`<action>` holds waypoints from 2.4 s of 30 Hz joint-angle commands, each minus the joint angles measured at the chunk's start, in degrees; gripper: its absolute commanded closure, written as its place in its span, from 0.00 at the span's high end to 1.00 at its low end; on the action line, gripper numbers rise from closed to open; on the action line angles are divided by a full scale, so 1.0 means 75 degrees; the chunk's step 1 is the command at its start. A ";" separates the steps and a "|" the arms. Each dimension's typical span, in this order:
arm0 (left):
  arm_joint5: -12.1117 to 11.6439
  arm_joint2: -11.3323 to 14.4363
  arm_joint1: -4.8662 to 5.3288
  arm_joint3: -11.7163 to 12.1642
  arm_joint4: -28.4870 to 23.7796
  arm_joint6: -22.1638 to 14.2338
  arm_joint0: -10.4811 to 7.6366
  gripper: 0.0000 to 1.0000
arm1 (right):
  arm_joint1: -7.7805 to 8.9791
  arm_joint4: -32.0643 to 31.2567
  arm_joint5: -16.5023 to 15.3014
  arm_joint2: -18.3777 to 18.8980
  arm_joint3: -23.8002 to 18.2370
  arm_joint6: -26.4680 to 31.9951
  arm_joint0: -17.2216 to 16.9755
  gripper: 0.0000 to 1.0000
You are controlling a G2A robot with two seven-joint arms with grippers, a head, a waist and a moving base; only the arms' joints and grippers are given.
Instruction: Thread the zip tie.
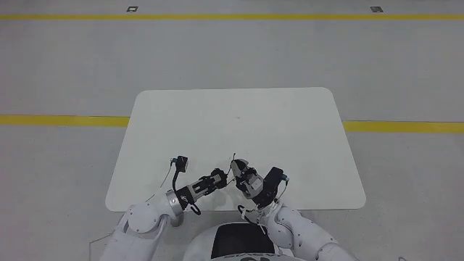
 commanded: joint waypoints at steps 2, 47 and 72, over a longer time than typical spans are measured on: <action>0.0000 0.0000 0.0000 0.0000 0.0000 0.0000 0.0000 0.00 | -0.0007 0.0027 0.0000 0.0012 0.0014 0.0040 0.0009 0.00; 0.0000 0.0000 0.0000 0.0000 0.0000 0.0000 0.0000 0.00 | 0.0006 0.0509 0.0000 -0.0436 0.0228 -0.0023 0.0256 0.00; 0.0000 0.0000 0.0000 0.0000 0.0000 0.0000 0.0000 0.00 | 0.0199 0.1178 0.0000 -0.1303 0.0391 -0.0498 0.0701 0.00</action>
